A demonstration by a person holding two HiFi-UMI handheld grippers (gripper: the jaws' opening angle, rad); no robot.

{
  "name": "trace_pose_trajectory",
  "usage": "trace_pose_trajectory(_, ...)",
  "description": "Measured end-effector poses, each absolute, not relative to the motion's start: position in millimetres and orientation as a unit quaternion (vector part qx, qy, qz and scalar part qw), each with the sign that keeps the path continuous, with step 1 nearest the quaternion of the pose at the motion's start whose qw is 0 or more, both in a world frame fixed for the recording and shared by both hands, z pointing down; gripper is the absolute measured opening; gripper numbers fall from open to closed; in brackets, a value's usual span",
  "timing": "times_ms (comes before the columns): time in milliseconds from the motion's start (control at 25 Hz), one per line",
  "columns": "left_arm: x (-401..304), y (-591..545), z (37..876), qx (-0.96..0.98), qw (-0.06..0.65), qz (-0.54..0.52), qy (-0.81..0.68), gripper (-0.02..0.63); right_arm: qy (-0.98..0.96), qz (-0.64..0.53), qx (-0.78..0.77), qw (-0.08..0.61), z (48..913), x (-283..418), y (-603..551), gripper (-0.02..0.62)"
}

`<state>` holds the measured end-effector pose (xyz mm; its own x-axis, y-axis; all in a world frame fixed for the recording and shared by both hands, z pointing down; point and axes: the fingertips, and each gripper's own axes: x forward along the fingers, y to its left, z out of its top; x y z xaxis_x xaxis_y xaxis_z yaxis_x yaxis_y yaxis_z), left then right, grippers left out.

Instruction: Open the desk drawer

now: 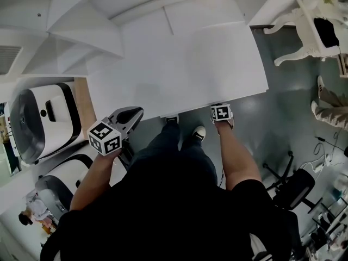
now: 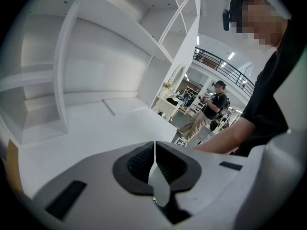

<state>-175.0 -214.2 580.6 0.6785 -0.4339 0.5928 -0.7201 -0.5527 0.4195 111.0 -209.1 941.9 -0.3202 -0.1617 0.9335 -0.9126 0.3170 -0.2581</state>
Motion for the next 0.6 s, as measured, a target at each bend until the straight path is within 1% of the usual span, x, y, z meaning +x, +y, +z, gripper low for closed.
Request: trace_pose_trajectory(600,-173,-195,581,0.857,0.331,0.213,-0.332,0.018,-0.67,0.439,0.38,0.461,944,115,-193,0.069)
